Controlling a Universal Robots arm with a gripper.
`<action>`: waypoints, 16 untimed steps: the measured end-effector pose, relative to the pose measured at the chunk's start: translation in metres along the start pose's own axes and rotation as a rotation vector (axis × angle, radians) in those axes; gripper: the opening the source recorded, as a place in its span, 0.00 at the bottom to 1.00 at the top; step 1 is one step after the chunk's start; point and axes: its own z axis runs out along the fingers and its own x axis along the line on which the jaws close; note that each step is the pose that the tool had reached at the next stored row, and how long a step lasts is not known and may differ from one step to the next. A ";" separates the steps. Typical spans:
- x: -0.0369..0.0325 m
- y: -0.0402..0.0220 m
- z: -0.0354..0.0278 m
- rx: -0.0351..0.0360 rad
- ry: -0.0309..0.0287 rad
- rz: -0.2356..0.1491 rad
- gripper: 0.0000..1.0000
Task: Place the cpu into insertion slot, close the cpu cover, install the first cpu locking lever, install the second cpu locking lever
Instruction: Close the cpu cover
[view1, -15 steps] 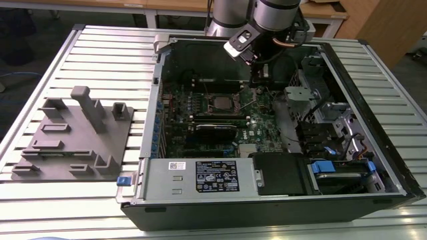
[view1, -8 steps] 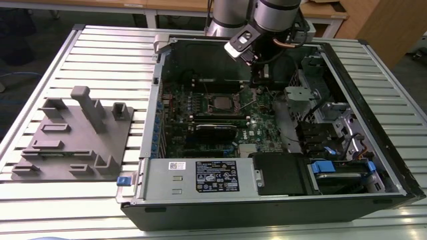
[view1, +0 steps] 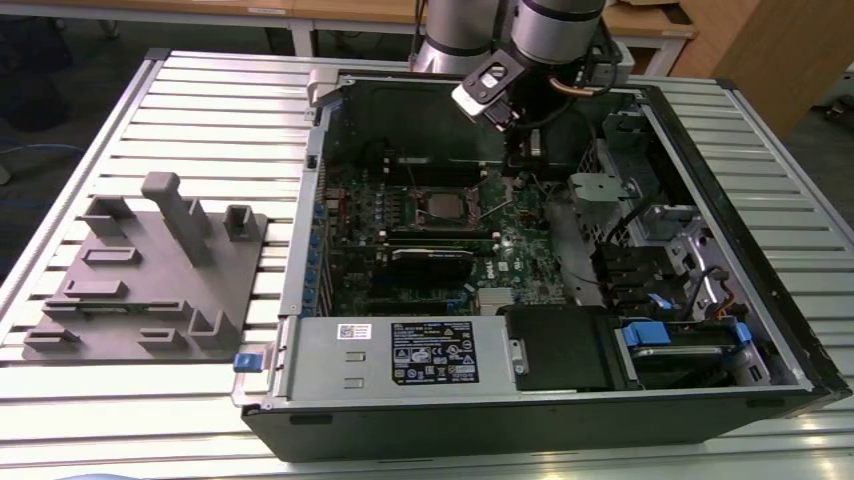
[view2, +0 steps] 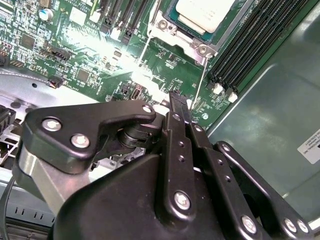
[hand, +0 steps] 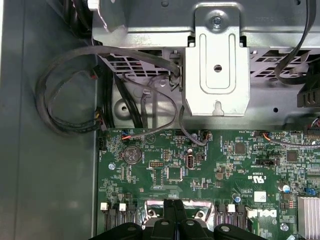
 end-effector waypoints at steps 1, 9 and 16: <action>0.0001 0.0005 0.0000 0.0000 0.0000 0.000 0.11; 0.0004 0.0036 0.0003 0.0000 0.0000 0.000 0.11; 0.0009 0.0070 0.0006 0.0000 0.0000 0.000 0.11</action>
